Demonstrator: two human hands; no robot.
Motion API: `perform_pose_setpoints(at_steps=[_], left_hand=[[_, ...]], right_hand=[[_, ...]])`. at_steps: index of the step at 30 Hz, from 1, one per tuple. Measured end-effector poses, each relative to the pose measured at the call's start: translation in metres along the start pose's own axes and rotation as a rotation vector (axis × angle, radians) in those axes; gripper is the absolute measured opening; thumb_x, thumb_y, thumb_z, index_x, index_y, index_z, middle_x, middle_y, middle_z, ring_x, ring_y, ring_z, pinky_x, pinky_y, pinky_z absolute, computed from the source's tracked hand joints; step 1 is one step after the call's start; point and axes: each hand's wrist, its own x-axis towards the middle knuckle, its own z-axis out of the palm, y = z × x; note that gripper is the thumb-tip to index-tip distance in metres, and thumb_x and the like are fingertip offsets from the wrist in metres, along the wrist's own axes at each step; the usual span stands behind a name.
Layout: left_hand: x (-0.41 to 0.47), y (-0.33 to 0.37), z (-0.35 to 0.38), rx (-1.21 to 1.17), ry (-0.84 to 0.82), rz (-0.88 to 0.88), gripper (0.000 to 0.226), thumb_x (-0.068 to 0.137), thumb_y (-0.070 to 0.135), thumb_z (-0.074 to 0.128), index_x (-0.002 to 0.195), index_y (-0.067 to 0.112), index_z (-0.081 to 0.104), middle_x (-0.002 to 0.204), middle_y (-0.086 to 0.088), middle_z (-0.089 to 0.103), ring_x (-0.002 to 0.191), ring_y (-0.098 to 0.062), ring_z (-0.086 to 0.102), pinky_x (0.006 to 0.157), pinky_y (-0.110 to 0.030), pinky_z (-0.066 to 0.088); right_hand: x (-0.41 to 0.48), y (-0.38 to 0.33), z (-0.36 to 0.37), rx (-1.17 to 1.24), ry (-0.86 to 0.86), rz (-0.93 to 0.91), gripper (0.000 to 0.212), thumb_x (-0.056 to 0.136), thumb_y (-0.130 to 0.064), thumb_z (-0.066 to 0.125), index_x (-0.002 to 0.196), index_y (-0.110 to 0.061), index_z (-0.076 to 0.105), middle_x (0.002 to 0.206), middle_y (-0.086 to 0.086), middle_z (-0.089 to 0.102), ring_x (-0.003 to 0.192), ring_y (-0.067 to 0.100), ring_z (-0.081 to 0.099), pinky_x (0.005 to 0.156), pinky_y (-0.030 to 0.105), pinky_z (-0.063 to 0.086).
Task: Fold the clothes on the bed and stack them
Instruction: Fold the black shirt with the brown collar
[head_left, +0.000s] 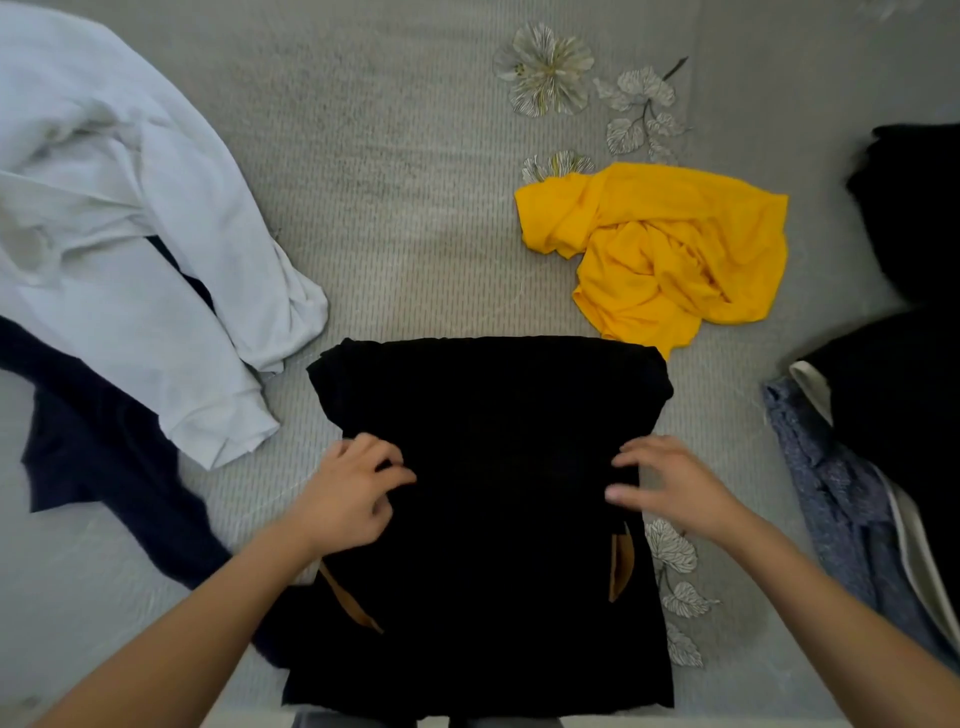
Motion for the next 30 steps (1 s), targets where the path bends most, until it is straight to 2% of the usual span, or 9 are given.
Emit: perform_pose_setpoints(at_steps=[2, 4, 7, 10, 12, 15, 21, 26, 30], left_hand=[[0.021, -0.011, -0.012, 0.051, 0.133, -0.095, 0.033, 0.068, 0.023, 0.041, 0.099, 0.025, 0.052, 0.102, 0.003, 0.044, 0.090, -0.022, 0.043, 0.069, -0.036, 0.044], [0.047, -0.020, -0.026, 0.175, 0.230, -0.279, 0.034, 0.069, 0.018, 0.043, 0.102, 0.017, 0.055, 0.112, -0.007, 0.047, 0.097, -0.030, 0.044, 0.067, -0.044, 0.049], [0.084, -0.034, -0.048, 0.234, 0.022, -0.666, 0.054, 0.077, 0.018, 0.057, 0.129, 0.008, 0.046, 0.143, -0.018, 0.036, 0.127, -0.035, 0.035, 0.092, -0.050, 0.037], [0.104, -0.059, -0.062, 0.101, -0.359, -0.833, 0.061, 0.084, 0.031, 0.056, 0.139, 0.021, 0.033, 0.138, -0.009, 0.044, 0.131, -0.027, 0.031, 0.101, -0.044, 0.025], [0.109, -0.069, -0.068, 0.147, -0.438, -0.766, 0.044, 0.085, 0.031, 0.055, 0.127, 0.025, 0.048, 0.119, -0.007, 0.057, 0.119, -0.026, 0.043, 0.096, -0.040, 0.026], [0.100, -0.070, -0.073, 0.165, -0.311, -0.659, 0.021, 0.082, 0.029, 0.058, 0.100, 0.019, 0.060, 0.100, -0.008, 0.060, 0.107, -0.028, 0.050, 0.089, -0.038, 0.028], [0.009, -0.041, -0.085, 0.014, 0.133, -0.303, 0.037, 0.068, 0.042, 0.048, 0.087, 0.013, 0.060, 0.097, -0.014, 0.065, 0.089, -0.032, 0.058, 0.072, -0.041, 0.041], [-0.094, 0.022, -0.067, 0.121, 0.166, -0.154, 0.028, 0.067, 0.037, 0.052, 0.085, 0.016, 0.046, 0.103, -0.009, 0.057, 0.091, -0.027, 0.049, 0.071, -0.038, 0.035], [-0.161, 0.062, -0.020, 0.197, -0.011, -0.222, 0.036, 0.068, 0.047, 0.047, 0.080, 0.014, 0.053, 0.091, -0.013, 0.068, 0.093, -0.026, 0.046, 0.074, -0.038, 0.031]], right_hand=[[0.017, -0.002, -0.006, -0.107, 0.361, -0.048, 0.051, 0.079, -0.045, 0.066, 0.109, -0.003, 0.065, 0.112, 0.012, 0.060, 0.111, 0.031, 0.052, 0.089, 0.034, 0.038], [0.043, -0.006, -0.012, -0.284, 0.568, -0.025, 0.040, 0.083, -0.029, 0.062, 0.112, -0.001, 0.064, 0.115, 0.020, 0.060, 0.110, 0.040, 0.052, 0.087, 0.042, 0.040], [0.074, -0.016, -0.027, -0.447, 0.465, 0.137, 0.052, 0.087, -0.027, 0.059, 0.135, -0.010, 0.045, 0.139, 0.013, 0.044, 0.129, 0.032, 0.035, 0.100, 0.043, 0.029], [0.094, -0.013, -0.041, -0.570, 0.340, 0.222, 0.050, 0.086, -0.030, 0.058, 0.131, -0.015, 0.045, 0.133, 0.010, 0.050, 0.125, 0.031, 0.037, 0.101, 0.041, 0.027], [0.097, -0.011, -0.047, -0.606, 0.316, 0.236, 0.037, 0.086, -0.027, 0.058, 0.121, -0.017, 0.055, 0.125, 0.010, 0.055, 0.120, 0.032, 0.040, 0.100, 0.040, 0.027], [0.085, -0.004, -0.053, -0.530, 0.364, 0.183, 0.029, 0.083, -0.022, 0.063, 0.111, -0.016, 0.064, 0.119, 0.012, 0.056, 0.118, 0.032, 0.040, 0.098, 0.039, 0.026], [-0.006, 0.019, -0.034, -0.364, 0.566, -0.167, 0.031, 0.061, -0.037, 0.048, 0.081, -0.014, 0.053, 0.117, 0.012, 0.064, 0.116, 0.029, 0.045, 0.082, 0.043, 0.034], [-0.104, 0.030, 0.022, -0.535, 0.536, -0.319, 0.027, 0.060, -0.037, 0.048, 0.080, -0.021, 0.039, 0.107, 0.012, 0.069, 0.111, 0.027, 0.043, 0.080, 0.036, 0.028], [-0.149, 0.061, 0.092, -0.603, 0.340, -0.352, 0.028, 0.061, -0.035, 0.048, 0.084, -0.020, 0.041, 0.101, 0.010, 0.072, 0.106, 0.025, 0.045, 0.082, 0.035, 0.032]])
